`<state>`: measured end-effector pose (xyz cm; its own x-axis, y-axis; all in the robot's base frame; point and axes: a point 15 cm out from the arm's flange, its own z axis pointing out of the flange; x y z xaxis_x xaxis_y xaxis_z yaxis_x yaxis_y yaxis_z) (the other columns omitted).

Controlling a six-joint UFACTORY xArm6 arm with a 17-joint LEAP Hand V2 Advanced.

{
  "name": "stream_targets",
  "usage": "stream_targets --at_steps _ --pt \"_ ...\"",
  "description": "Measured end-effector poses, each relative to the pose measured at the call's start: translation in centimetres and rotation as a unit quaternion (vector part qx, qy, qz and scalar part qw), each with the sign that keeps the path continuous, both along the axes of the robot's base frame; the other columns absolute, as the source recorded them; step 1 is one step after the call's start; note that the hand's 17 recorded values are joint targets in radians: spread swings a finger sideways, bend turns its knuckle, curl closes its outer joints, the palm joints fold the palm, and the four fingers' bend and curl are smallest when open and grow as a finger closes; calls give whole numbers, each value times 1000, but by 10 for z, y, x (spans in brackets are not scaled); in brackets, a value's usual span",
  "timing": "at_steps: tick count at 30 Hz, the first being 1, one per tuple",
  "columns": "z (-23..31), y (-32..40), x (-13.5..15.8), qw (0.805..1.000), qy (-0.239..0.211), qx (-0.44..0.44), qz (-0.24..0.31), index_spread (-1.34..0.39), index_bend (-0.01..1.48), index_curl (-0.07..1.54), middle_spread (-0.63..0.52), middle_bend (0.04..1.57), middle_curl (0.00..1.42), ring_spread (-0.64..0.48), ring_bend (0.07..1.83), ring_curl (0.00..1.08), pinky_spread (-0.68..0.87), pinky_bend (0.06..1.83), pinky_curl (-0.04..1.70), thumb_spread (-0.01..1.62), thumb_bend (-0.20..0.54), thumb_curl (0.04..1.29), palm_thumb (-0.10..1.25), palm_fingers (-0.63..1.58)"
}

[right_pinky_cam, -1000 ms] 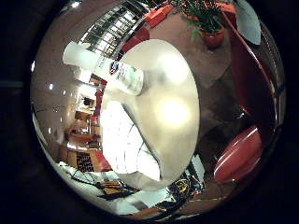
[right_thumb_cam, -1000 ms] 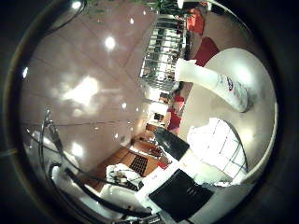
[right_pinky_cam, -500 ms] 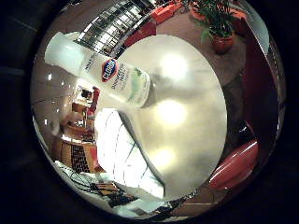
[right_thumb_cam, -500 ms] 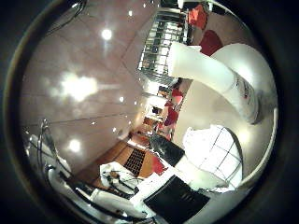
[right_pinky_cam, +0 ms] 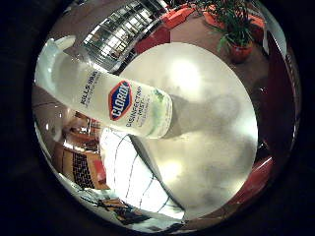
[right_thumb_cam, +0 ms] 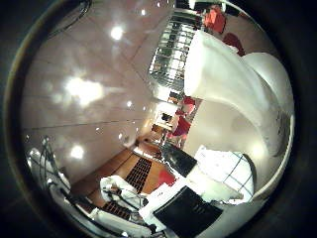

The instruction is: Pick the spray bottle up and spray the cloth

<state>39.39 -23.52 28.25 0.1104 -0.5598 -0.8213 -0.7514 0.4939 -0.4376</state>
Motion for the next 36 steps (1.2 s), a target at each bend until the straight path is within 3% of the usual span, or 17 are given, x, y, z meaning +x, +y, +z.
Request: stream_targets --at_steps 14,23,28,30,33,36 --pt "3 -7 9 1000 -10 4 -12 -195 152 267 117 239 355 212 346 255 384 326 317 996 -24 313 582 137" --pt "-2 3 29 1000 -4 -21 -6 -195 155 273 117 226 351 223 336 254 385 327 315 980 -22 330 660 130" --pt "-1 18 49 999 -5 -42 10 -196 156 274 110 237 354 220 337 255 385 313 310 968 -9 370 778 151" --pt "-1 29 57 999 -4 -48 20 -195 147 268 62 284 367 205 378 260 374 310 303 947 -6 401 848 248" --pt "-1 48 68 998 -4 -55 37 -209 152 262 -51 387 401 66 527 288 267 342 293 924 -1 456 948 534" --pt "3 71 76 997 -7 -58 59 -298 181 272 -184 520 482 -175 806 388 -161 657 371 777 -30 518 993 1062"
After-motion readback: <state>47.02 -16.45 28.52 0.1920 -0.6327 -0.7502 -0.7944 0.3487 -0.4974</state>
